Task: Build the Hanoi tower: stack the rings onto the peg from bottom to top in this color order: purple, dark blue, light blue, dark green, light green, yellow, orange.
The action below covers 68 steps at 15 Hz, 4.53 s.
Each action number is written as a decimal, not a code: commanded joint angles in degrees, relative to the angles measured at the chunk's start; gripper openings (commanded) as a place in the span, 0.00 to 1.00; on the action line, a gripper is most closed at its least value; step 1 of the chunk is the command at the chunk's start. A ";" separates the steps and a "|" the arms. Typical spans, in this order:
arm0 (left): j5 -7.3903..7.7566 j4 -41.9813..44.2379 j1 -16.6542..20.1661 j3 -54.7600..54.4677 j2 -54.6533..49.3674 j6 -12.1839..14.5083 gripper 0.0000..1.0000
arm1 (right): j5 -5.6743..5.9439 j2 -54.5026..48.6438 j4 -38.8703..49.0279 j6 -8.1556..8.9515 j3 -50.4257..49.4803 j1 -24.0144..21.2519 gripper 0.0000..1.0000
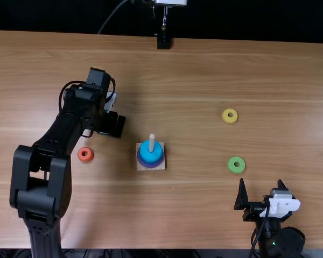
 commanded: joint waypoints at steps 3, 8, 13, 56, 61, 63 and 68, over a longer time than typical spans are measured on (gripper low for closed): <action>-0.11 -0.09 -0.56 2.46 2.05 0.46 1.00 | 0.90 -0.71 -3.85 0.00 -3.61 -0.75 1.00; -0.11 0.65 -0.56 3.08 2.40 0.46 1.00 | 0.90 -0.71 -3.85 0.11 -3.61 -0.75 1.00; -0.11 4.13 -0.47 3.08 3.10 0.35 0.57 | 0.90 -0.71 -3.85 0.00 -3.61 -0.75 1.00; 0.52 -2.83 -0.73 3.78 -7.79 0.88 0.00 | 0.90 -0.71 -3.85 0.11 -3.61 -0.75 1.00; -0.01 -15.49 -3.02 8.44 -14.47 0.88 0.00 | 0.90 -0.71 -3.85 0.00 -3.61 -0.75 1.00; -0.01 -19.81 -3.28 11.34 -15.62 0.88 0.00 | 0.90 -0.71 -3.85 0.11 -3.61 -0.75 1.00; 1.05 -21.92 -8.91 14.50 -18.60 -4.18 0.00 | 0.90 -0.71 -3.85 0.00 -3.61 -0.75 1.00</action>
